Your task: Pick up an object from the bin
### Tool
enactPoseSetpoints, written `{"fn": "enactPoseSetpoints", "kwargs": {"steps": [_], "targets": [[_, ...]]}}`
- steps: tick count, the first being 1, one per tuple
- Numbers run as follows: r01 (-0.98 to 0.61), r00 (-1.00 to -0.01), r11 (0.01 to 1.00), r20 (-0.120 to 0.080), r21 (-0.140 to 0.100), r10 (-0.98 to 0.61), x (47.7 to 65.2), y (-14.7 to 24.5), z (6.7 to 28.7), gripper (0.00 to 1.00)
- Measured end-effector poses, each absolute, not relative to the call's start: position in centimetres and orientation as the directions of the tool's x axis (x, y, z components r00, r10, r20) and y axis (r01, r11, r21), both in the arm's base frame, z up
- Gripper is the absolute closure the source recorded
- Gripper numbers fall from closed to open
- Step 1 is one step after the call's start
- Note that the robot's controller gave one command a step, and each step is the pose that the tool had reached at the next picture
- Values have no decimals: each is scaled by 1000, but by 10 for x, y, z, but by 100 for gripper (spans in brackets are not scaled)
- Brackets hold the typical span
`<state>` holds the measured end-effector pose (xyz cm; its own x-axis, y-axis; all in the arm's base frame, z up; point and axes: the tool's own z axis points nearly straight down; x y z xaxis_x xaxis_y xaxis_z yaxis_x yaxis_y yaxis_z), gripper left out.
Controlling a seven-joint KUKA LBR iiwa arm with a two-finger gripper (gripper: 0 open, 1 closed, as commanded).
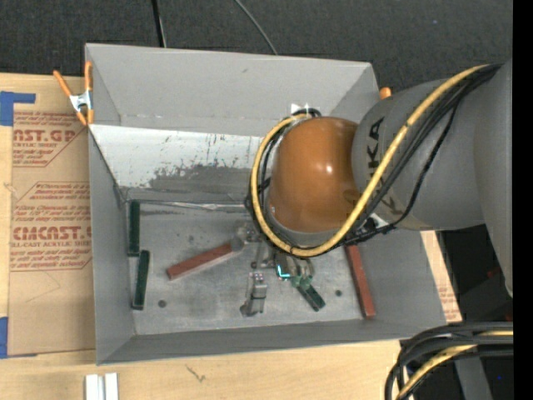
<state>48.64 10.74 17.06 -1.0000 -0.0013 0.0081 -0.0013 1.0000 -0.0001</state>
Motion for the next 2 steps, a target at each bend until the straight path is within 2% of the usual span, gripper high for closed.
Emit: {"fn": "enactPoseSetpoints", "kwargs": {"steps": [1, 2], "targets": [[-1, -1000, 1000, 0, 1, -1, 488, 107, 175, 0], [56, -998, 998, -8, 3, 56, 518, 130, 124, 0]]}}
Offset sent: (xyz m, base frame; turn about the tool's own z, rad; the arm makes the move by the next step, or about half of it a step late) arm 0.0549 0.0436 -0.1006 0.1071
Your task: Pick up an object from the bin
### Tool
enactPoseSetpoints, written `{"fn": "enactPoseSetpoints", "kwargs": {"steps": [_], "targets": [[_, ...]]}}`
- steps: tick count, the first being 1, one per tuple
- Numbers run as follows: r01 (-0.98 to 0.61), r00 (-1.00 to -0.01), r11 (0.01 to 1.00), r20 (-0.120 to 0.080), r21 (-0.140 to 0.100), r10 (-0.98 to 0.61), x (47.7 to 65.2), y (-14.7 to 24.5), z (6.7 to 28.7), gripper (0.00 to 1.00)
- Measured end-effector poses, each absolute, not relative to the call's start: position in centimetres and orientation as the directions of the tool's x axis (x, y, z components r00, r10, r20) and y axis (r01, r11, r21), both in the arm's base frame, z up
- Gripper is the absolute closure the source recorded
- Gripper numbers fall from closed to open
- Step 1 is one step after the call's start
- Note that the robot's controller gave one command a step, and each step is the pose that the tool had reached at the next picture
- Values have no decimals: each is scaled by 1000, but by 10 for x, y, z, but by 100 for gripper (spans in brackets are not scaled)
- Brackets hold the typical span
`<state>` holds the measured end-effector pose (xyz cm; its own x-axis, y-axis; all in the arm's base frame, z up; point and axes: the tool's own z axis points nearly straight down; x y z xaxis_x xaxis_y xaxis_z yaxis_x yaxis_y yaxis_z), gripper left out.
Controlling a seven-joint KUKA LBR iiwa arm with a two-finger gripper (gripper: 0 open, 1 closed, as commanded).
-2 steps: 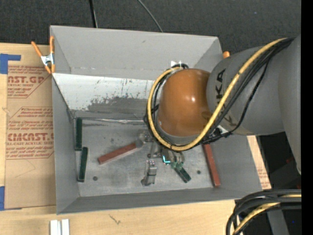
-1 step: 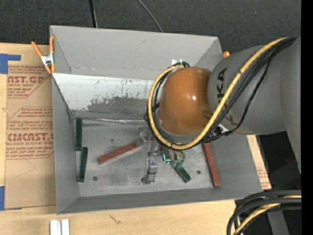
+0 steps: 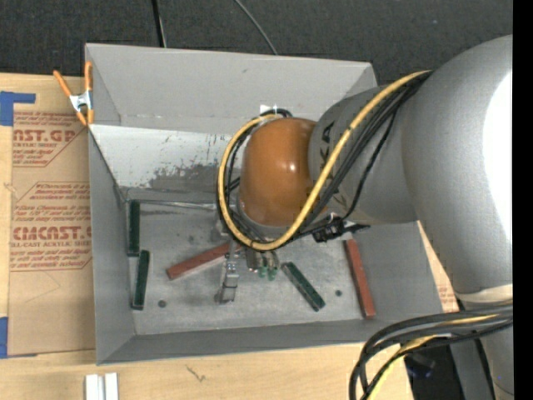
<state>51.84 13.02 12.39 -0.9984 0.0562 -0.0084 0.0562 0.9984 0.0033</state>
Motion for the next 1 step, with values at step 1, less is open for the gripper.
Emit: {"fn": "enactPoseSetpoints", "kwargs": {"steps": [1], "targets": [[-25, -1000, 1000, -2, 1, -25, 593, 153, 70, 100]]}}
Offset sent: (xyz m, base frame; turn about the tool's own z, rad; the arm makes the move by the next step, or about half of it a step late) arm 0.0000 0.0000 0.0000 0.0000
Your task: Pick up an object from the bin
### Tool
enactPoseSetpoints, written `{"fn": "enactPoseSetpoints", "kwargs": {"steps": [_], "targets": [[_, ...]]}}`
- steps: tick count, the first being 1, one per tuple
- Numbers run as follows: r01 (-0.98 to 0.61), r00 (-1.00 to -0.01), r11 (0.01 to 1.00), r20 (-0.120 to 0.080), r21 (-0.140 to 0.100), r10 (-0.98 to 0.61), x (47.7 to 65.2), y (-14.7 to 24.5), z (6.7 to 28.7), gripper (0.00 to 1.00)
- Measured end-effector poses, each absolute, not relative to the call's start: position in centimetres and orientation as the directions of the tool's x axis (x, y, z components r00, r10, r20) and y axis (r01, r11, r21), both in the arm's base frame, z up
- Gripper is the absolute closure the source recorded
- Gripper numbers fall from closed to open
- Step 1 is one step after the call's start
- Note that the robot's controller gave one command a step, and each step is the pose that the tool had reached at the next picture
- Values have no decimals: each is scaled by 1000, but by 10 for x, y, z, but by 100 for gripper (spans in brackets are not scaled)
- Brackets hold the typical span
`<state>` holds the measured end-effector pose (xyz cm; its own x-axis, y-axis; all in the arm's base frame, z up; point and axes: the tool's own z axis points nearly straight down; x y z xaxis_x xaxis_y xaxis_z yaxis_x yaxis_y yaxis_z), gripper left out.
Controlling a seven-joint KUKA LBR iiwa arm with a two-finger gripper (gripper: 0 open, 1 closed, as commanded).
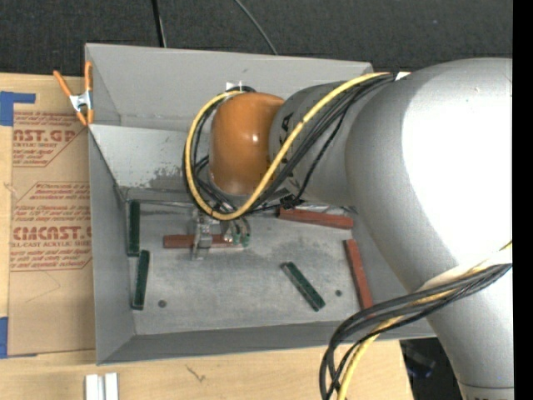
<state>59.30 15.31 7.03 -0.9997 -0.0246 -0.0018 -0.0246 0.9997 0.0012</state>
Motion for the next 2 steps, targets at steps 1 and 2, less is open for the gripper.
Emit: {"fn": "enactPoseSetpoints", "kwargs": {"steps": [1, 2], "targets": [[-25, -1000, 1000, -2, 1, -25, 593, 153, 70, 100], [17, -1000, 1000, -2, 1, 17, 569, 132, 207, 100]]}}
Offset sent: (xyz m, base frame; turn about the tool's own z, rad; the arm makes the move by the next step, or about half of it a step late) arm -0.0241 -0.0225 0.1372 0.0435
